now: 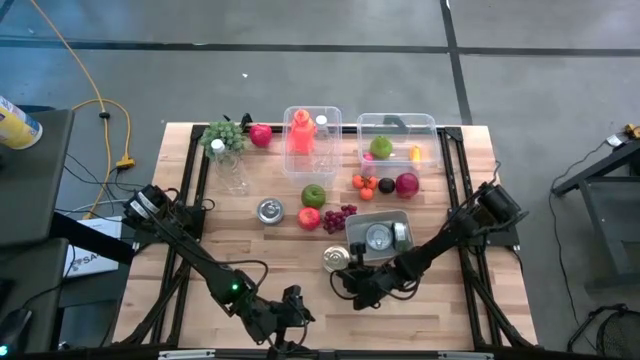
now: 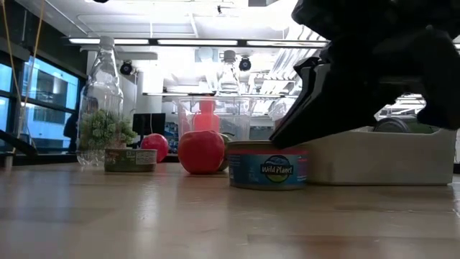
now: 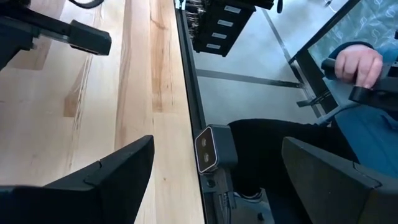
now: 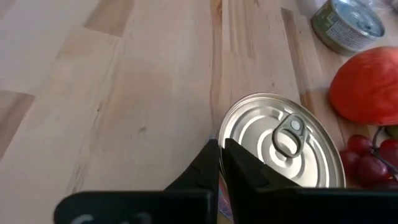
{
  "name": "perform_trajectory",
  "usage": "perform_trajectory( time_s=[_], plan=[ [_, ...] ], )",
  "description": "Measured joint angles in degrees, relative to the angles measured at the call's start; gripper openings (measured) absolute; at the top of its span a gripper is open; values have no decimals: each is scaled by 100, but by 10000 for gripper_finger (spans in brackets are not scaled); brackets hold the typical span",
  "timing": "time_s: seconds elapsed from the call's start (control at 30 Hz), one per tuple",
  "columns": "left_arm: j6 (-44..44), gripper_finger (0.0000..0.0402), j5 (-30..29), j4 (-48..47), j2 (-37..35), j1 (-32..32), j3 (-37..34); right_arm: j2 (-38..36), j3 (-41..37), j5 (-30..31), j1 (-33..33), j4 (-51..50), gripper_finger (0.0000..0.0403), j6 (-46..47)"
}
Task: Pick & Place Food Item
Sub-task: Put the blue pink tuna can into the gray bin
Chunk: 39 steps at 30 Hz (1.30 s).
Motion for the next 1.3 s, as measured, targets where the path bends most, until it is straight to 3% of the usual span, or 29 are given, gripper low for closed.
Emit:
perform_trajectory(
  time_s=[0.3, 1.07, 1.3],
  plan=[
    [0, 342, 2, -1, 0, 0, 0, -207, -16, -48, 164, 470, 2, -399],
    [-1, 342, 4, -2, 2, 0, 0, -597, -3, 169, 295, 580, 3, -679],
    [-2, 342, 4, -2, 2, 0, 0, -597, -3, -617, 442, 723, 5, -445]
  ],
)
